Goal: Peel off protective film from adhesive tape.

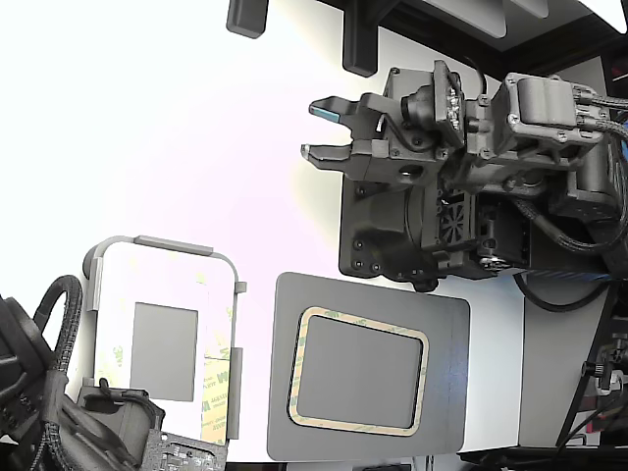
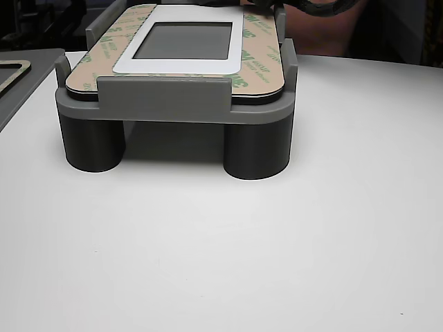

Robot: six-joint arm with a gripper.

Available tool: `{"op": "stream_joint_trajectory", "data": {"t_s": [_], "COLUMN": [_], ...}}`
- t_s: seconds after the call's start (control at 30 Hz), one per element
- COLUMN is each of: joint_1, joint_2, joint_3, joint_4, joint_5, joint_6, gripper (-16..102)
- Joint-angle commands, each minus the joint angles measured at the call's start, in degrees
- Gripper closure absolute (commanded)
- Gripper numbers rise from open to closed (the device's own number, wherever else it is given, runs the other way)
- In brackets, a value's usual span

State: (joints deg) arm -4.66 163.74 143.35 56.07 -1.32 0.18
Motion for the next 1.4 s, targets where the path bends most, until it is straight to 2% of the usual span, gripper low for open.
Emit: {"op": "stream_joint_trajectory", "data": {"t_s": [0.0, 0.03, 0.07, 0.1, 0.27, 0.5, 0.6, 0.83, 1.17, 1.37], "joint_1": [-0.44, -0.18, 0.53, 1.58, 6.94, 18.19, 21.01, 22.06, 31.46, 36.04], "joint_2": [-2.64, -3.34, -3.69, -3.69, -5.54, -13.36, -16.35, -23.47, -32.34, -39.9], "joint_3": [-5.8, -6.5, -6.68, -6.33, -4.83, -6.42, -7.38, -9.4, -10.11, -14.06], "joint_4": [2.11, 2.2, 2.11, 1.32, -3.34, -8.53, -8.7, -11.51, -15.64, -16.87], "joint_5": [-3.96, -4.75, -5.19, -4.83, -2.37, 6.68, 6.94, 3.08, 8.88, 10.28], "joint_6": [-11.43, -14.68, -17.93, -20.48, -34.28, -47.81, -56.78, -69.52, -77.96, -79.72], "gripper": [41, 67, 84, 96, 96, 97, 96, 96, 96, 96]}}
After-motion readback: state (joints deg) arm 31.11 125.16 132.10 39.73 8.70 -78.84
